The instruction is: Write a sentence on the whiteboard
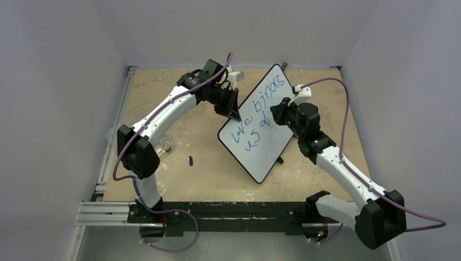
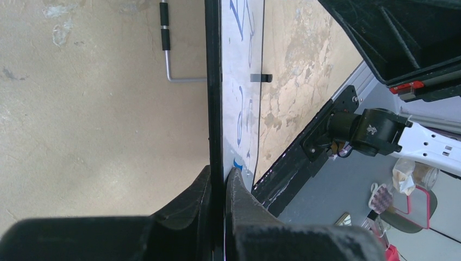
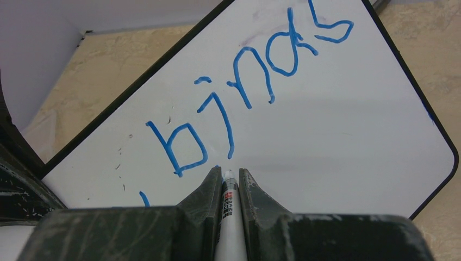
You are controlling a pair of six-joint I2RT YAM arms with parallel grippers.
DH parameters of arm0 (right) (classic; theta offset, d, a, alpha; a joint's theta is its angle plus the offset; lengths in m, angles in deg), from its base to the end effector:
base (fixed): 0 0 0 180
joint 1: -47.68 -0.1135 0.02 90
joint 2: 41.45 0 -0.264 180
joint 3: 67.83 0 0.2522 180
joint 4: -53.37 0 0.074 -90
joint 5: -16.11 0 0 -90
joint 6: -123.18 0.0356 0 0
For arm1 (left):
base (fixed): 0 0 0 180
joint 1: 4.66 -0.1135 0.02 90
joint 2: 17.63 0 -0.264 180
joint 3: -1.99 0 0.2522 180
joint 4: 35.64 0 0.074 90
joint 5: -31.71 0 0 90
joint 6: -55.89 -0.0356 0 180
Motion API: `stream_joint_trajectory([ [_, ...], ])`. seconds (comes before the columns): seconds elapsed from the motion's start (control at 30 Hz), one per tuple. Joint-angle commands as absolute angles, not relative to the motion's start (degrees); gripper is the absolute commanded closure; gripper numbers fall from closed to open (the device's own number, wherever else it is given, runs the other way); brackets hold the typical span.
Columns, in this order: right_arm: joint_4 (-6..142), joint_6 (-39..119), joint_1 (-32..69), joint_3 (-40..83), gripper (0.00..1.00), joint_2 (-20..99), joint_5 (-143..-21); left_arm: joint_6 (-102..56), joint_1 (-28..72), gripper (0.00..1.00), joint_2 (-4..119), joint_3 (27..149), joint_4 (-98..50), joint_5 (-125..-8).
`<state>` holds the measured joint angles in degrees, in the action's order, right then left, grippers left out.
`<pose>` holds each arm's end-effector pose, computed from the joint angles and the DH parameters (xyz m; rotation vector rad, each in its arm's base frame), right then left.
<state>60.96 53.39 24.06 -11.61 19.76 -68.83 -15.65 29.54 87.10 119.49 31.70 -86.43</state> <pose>0.2312 0.0977 0.2991 0.0102 1.8139 0.4679 0.3166 -0.2355 0.3387 0.5702 2.5835 -0.9660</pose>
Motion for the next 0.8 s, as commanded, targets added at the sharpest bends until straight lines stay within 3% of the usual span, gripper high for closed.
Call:
stream_joint_trajectory([
  [0.0, 60.47, 51.85, 23.75, -7.46, 1.00, 20.99, -67.29, -21.68, 31.47, 1.00, 86.96, 118.00, 33.76, -80.12],
  [0.77, 57.73, 51.35, 24.31, -6.99, 1.00, 27.21, -67.73, -21.88, 31.50, 1.00, 87.05, 117.87, 33.74, -79.93],
])
